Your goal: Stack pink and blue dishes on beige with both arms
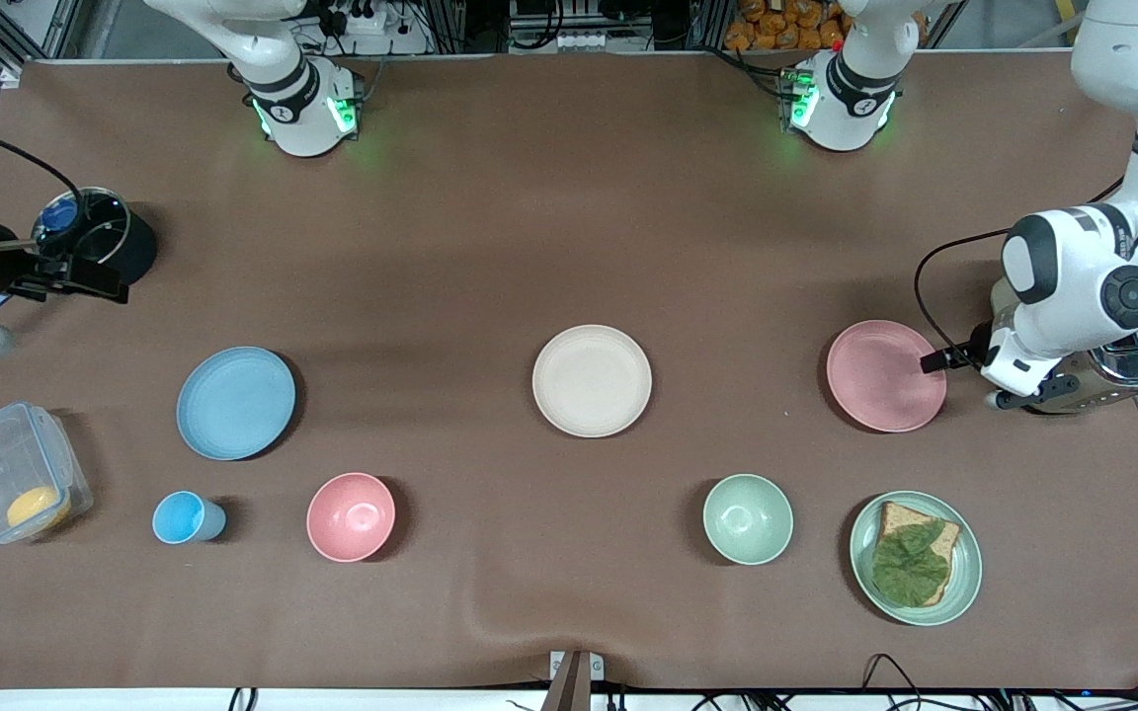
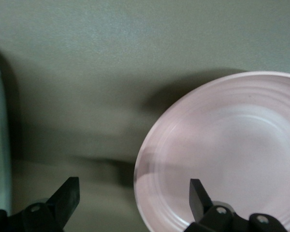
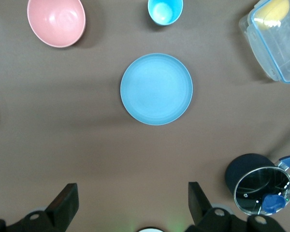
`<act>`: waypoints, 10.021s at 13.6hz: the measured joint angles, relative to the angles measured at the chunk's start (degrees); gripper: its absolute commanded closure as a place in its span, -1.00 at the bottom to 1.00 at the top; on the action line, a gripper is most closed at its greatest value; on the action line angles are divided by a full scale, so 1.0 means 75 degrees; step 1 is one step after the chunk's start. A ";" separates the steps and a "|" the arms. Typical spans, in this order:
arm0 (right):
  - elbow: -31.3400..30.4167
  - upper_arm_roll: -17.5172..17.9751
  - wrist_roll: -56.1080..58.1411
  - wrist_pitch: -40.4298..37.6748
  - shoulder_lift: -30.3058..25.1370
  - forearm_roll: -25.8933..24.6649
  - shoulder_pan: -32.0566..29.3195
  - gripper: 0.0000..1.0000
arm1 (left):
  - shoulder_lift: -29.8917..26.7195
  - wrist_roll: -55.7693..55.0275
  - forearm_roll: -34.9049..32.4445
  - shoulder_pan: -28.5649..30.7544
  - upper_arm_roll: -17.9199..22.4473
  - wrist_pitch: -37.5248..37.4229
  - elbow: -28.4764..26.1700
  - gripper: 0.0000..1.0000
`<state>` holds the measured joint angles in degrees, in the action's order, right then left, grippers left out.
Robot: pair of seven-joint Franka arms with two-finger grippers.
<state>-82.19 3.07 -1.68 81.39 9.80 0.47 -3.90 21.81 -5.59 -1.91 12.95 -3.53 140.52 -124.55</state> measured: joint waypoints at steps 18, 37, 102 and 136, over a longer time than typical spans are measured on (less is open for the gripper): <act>0.0011 0.0030 0.0003 -0.0042 0.0426 0.0027 0.0004 -1.00 | 0.0028 0.0416 0.0000 0.0145 -0.0073 0.0294 0.0122 1.00; -0.1049 -0.0017 0.1226 0.3170 0.2876 0.0036 -0.1312 -1.00 | 0.0402 -0.4535 0.0780 -0.1982 -0.3277 -0.0209 0.1477 1.00; -0.1242 0.0222 -0.4066 0.4436 0.3383 0.4660 0.3036 1.00 | -0.2094 -0.1874 -0.0342 -0.0103 -0.2837 -0.6682 0.5271 -1.00; -0.1749 -0.1182 -0.0308 0.2258 0.1412 0.2487 0.1487 -1.00 | -0.2361 -0.0459 0.0001 -0.1520 -0.0625 -0.7035 0.5283 -1.00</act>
<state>-95.31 -5.79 -3.98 98.33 20.39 19.12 7.25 4.11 -9.03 -1.91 1.55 -8.21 87.76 -84.93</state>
